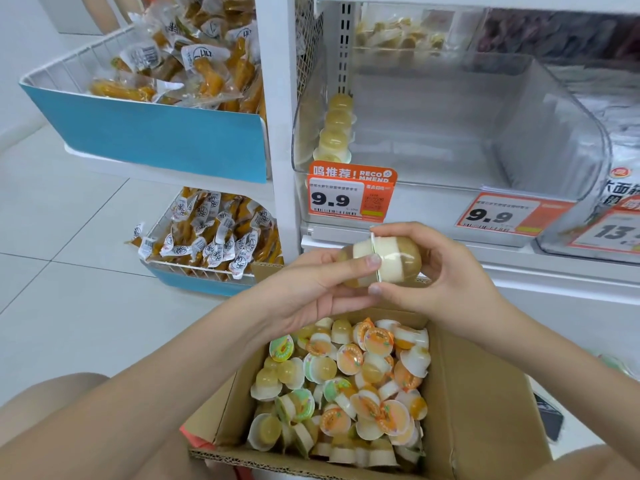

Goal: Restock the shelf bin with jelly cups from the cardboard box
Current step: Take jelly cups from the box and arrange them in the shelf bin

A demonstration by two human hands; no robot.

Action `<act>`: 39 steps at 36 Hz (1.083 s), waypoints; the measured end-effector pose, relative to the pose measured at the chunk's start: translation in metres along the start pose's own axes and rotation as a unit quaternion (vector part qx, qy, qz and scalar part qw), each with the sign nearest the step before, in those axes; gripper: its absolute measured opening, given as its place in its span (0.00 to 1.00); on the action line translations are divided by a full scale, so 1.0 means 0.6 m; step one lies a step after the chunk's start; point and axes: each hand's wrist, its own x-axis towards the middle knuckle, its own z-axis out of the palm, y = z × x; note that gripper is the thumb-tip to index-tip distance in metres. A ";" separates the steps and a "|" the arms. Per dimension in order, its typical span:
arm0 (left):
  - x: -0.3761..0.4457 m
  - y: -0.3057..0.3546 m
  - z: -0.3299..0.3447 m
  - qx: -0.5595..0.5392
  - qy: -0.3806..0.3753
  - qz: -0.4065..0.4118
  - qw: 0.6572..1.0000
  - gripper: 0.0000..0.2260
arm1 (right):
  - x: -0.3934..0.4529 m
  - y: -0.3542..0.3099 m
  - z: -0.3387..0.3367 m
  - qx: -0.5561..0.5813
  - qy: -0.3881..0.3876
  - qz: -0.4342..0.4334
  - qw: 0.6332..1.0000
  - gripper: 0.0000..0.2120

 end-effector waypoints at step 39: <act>0.060 0.112 -0.103 0.528 0.156 0.289 0.783 0.05 | 0.490 0.092 -0.120 -0.316 0.102 0.117 0.936 0.33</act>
